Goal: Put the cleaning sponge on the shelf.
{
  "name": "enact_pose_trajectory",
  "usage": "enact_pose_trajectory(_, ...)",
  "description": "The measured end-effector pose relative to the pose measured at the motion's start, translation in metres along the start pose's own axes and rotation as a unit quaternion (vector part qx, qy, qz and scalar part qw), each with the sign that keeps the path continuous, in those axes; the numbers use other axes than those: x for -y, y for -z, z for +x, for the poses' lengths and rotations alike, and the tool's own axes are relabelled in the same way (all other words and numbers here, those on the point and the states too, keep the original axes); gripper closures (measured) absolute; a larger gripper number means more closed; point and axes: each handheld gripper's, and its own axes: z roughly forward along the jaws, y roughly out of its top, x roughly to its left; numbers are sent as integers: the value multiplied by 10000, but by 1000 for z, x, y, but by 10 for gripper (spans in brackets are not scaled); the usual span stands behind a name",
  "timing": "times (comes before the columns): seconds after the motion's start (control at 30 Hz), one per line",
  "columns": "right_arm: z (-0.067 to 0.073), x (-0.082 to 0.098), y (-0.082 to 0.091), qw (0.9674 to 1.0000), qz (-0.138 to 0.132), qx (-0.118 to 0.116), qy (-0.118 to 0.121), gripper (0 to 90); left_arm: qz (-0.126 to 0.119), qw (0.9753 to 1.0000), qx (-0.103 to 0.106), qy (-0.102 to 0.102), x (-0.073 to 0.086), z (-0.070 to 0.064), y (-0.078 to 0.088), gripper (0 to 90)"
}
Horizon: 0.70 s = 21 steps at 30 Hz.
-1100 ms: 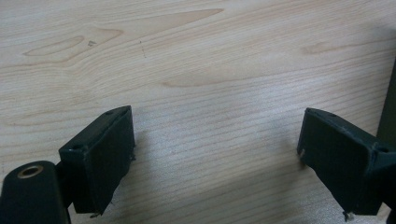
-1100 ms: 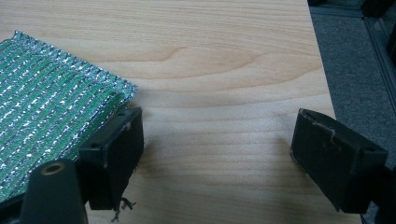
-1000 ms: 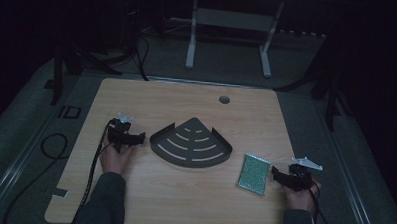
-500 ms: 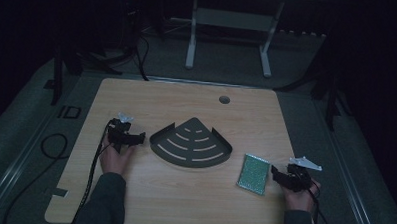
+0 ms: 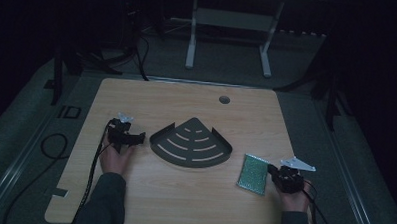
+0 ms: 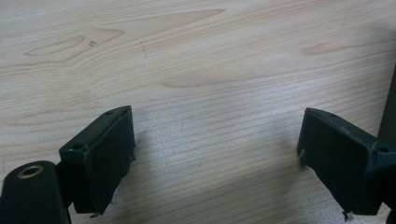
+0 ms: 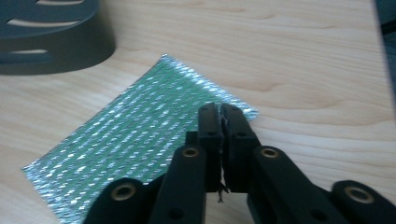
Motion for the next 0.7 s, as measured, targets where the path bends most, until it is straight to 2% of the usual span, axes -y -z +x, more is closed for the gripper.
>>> enact_pose_trajectory(0.2,14,-4,-8,9998,-16,-188,9,894,-1,10000,0,2,0,0,0,118)
enact_pose_trajectory(0.3,22,-6,-16,9998,39,-201,22,895,0,10000,-7,8,0,0,0,119)
enact_pose_trajectory(0.5,27,-13,-28,9996,68,-256,-12,896,4,10000,-21,21,0,0,0,119)
enact_pose_trajectory(0.7,36,-14,-39,9992,208,-323,117,897,4,10000,-22,21,0,0,0,119)
